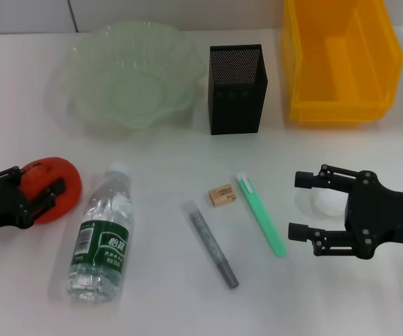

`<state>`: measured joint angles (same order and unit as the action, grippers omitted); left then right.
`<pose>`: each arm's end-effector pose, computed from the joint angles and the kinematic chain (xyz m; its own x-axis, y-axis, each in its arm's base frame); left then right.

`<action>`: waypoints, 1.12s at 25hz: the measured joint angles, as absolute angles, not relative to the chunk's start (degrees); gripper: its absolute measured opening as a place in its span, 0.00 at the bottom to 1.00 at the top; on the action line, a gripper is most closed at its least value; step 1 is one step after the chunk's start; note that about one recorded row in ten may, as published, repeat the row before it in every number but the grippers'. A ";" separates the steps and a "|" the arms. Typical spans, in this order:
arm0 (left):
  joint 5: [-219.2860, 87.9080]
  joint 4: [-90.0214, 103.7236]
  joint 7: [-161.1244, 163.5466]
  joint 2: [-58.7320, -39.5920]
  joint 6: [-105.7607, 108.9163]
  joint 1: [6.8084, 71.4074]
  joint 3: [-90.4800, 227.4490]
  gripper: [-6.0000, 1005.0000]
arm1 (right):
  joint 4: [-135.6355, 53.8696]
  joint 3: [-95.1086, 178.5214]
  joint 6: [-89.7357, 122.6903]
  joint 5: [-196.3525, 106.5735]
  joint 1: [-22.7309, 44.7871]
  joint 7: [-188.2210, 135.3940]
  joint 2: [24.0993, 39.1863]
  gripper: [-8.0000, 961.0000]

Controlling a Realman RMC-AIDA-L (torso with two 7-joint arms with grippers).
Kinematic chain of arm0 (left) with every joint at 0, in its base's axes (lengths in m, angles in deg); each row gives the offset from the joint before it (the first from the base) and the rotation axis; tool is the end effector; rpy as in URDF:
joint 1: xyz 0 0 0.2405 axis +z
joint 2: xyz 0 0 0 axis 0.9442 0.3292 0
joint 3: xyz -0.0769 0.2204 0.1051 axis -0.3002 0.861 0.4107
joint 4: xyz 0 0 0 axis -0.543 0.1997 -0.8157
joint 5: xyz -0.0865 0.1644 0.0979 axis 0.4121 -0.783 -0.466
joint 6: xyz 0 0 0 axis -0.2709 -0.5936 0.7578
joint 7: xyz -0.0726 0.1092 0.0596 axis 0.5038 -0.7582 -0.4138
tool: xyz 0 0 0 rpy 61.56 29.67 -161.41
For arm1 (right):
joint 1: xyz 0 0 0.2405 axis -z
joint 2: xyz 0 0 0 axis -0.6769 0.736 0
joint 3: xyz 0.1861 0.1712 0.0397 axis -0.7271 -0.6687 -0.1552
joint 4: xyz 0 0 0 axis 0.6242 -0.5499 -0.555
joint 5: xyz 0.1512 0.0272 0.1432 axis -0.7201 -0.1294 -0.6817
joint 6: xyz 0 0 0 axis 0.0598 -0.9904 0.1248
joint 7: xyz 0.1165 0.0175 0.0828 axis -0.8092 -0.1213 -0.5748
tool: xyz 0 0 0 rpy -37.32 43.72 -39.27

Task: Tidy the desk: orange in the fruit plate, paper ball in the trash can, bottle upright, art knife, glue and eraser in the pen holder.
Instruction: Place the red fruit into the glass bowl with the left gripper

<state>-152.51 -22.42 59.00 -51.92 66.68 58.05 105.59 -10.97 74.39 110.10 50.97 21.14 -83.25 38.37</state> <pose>-0.3748 0.2649 0.0085 0.7825 0.3423 0.5201 0.6032 -0.6240 -0.4968 0.2814 0.2596 -0.0079 0.7756 -0.1598 -0.6106 -0.2818 -0.9533 -0.1084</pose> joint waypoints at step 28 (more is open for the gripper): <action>-140.23 -14.90 60.92 -53.45 47.55 31.22 109.89 0.24 | -11.75 73.88 109.93 50.70 21.25 -83.93 38.46 0.86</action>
<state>-140.23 -14.90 60.92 -53.45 47.55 31.22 109.89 -11.75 73.88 109.93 50.70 21.25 -83.93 38.46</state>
